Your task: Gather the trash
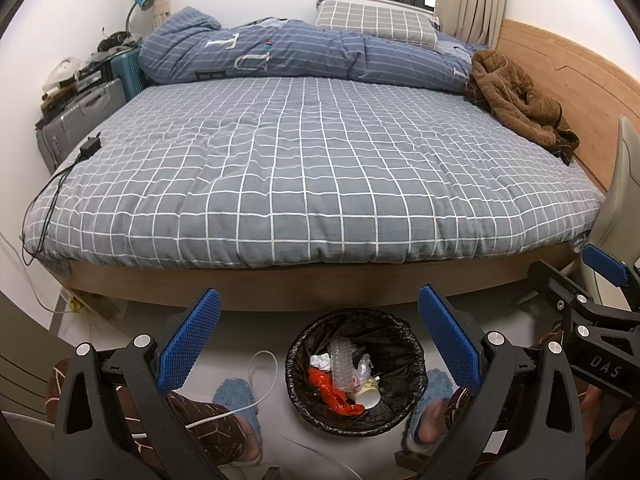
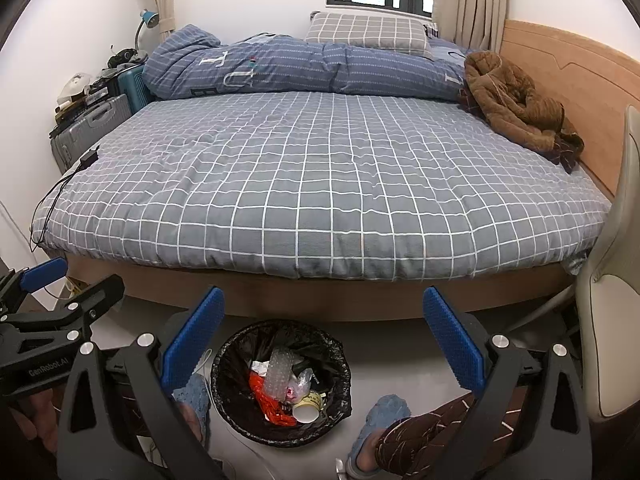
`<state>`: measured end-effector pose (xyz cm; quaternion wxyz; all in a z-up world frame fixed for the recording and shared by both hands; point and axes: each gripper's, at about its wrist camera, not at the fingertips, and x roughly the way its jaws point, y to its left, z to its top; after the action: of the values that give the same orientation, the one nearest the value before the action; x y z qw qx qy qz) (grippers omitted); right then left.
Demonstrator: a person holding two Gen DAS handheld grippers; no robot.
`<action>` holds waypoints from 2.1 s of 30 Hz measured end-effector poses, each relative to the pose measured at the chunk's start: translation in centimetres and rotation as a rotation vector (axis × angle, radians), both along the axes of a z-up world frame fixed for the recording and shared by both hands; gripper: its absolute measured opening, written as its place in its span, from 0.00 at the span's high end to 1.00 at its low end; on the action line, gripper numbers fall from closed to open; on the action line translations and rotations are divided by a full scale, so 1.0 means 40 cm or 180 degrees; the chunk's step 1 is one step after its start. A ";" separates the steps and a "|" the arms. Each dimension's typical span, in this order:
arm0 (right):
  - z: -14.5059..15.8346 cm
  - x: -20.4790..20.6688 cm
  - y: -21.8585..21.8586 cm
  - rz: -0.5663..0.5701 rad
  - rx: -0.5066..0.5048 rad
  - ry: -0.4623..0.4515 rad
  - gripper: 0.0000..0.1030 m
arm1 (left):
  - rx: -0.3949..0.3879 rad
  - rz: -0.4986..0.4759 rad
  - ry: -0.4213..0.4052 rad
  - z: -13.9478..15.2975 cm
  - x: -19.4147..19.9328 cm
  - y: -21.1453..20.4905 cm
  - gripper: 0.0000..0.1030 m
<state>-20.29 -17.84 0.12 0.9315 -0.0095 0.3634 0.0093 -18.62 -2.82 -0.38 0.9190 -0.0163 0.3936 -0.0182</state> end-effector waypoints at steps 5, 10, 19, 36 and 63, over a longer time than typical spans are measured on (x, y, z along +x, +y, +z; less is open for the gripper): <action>-0.002 0.002 0.002 -0.0001 0.0000 0.0001 0.07 | 0.0003 0.0004 0.0003 -0.002 0.001 0.000 0.06; -0.002 0.001 0.002 -0.0012 0.0003 -0.0001 0.08 | 0.0000 0.0007 0.0004 -0.003 0.001 0.000 0.06; -0.007 0.006 0.001 -0.0021 0.0010 0.0001 0.07 | 0.0051 0.0016 0.0011 -0.008 0.003 -0.004 0.06; -0.010 0.007 0.001 -0.0021 0.0011 0.0006 0.07 | 0.0130 0.0061 0.0037 -0.012 0.002 -0.006 0.06; -0.018 0.007 0.006 -0.0022 0.0014 0.0017 0.07 | 0.0117 0.0010 0.0058 -0.019 -0.001 -0.012 0.06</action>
<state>-20.01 -17.59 -0.60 0.9306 -0.0061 0.3659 0.0069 -18.65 -3.31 -1.16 0.9155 -0.0002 0.4021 -0.0094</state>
